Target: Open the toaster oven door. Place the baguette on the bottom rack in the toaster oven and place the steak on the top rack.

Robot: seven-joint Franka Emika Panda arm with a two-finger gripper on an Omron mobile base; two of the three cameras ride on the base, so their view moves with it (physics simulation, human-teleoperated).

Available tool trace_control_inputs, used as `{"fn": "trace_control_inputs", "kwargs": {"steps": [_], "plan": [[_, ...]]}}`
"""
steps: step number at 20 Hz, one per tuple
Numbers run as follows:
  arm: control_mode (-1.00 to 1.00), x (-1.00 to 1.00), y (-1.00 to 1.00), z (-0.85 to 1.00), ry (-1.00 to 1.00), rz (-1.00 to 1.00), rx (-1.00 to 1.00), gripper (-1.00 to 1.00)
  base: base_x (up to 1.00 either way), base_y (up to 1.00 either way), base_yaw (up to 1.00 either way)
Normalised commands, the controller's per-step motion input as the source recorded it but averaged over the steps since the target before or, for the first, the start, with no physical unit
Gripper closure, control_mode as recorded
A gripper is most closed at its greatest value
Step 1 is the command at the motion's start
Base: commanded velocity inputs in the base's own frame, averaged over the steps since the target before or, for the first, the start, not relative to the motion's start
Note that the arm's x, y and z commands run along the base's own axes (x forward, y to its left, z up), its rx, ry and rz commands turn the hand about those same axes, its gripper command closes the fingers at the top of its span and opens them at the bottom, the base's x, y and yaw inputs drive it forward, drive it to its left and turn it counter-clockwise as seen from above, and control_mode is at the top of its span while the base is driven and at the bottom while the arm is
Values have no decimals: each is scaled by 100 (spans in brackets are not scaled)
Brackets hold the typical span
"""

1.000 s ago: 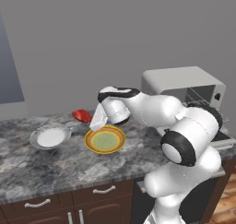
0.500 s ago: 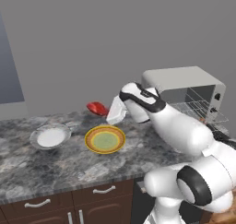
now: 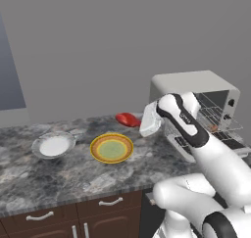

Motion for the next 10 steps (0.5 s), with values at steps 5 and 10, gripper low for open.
{"fn": "trace_control_inputs", "kwargs": {"steps": [5,10], "plan": [[-100,-45,-55,32,0,0,-14,100,0,0,0],[-100,-49,-50,29,3,0,-21,100,0,0,0]]}}
